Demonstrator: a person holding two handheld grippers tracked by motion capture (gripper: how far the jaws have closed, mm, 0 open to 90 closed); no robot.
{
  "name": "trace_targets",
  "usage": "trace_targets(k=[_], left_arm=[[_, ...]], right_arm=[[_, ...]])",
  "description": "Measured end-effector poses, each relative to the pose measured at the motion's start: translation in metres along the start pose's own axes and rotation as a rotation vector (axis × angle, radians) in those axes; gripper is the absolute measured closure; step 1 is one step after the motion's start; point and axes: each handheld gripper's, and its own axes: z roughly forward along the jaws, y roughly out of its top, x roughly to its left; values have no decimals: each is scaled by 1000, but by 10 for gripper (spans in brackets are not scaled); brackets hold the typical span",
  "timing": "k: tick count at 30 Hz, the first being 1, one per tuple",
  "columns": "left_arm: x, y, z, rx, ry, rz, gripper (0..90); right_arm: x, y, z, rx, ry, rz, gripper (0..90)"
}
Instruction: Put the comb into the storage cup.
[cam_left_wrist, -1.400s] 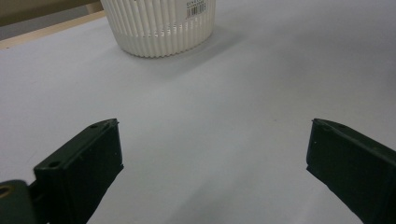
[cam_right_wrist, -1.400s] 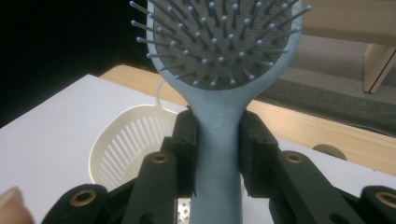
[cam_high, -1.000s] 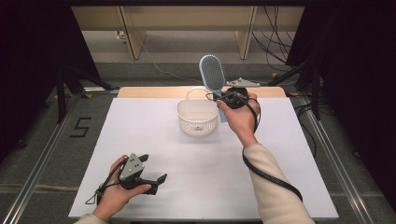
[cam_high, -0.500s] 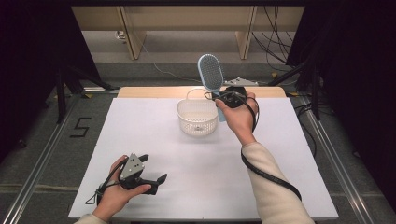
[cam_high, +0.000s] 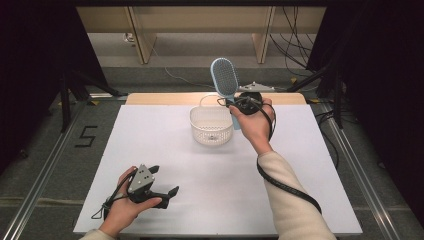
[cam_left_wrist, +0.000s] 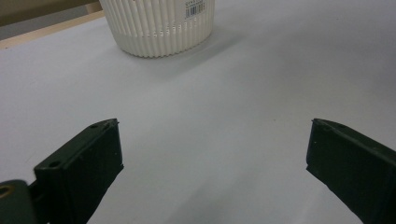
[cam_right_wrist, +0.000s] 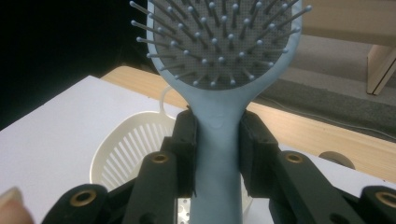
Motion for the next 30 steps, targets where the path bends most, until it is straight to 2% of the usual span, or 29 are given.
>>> trace_targets(k=[30], left_arm=[[0, 0, 0, 0, 1, -3, 30]], right_arm=[[2, 3, 9, 11, 5, 5, 707]])
